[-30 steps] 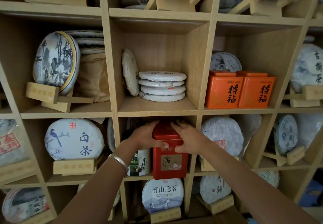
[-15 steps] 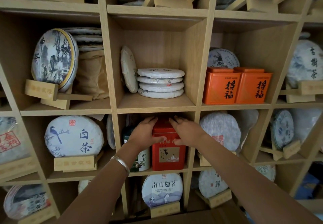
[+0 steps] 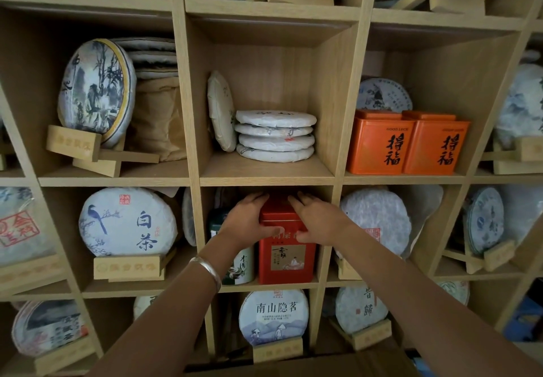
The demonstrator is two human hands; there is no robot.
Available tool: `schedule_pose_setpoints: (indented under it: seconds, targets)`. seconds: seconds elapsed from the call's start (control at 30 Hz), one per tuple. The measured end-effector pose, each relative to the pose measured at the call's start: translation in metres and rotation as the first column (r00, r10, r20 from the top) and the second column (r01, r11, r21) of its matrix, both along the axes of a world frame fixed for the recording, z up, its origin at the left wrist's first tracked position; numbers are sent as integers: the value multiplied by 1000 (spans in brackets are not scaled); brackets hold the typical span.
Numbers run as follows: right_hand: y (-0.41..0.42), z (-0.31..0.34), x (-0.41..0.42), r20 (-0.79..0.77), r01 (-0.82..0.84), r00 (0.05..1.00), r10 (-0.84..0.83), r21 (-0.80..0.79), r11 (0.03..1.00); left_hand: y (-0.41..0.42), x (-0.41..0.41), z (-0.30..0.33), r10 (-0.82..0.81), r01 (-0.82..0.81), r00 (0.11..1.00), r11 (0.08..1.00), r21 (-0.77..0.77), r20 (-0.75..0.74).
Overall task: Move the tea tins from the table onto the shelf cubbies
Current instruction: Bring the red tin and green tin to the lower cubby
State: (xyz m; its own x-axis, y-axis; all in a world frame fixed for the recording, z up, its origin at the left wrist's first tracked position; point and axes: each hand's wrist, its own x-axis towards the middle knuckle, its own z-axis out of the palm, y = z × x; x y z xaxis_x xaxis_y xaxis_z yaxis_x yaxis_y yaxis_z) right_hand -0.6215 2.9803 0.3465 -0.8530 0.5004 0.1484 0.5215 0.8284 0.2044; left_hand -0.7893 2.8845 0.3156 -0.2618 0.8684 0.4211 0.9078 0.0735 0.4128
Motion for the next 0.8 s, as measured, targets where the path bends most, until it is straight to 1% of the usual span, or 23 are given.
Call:
schedule_pose_setpoints:
  seconds: [0.2, 0.5, 0.57, 0.63, 0.7, 0.8]
  targets:
    - [3, -1, 0, 6, -1, 1000, 1, 21, 1000, -1, -2, 7, -12, 12, 1000, 998, -57, -9]
    - [1, -2, 1, -10, -11, 1000, 11, 31, 999, -1, -1, 12, -18, 16, 1000, 996, -91, -14]
    - [-3, -1, 4, -21, -19, 1000, 19, 27, 999, -6, 0, 14, -36, 38, 999, 996, -79, 25]
    - [-9, 0, 10, -52, -47, 997, 49, 43, 998, -15, -2, 17, -45, 46, 998, 999, -19, 52]
    - [-18, -1, 14, -110, -125, 984, 138, 117, 985, -26, -7, 17, -25, 25, 1000, 999, 39, 17]
    - [-41, -11, 16, -215, -237, 939, 267, 155, 959, -47, -13, 13, 7, -5, 992, 1000, 22, -129]
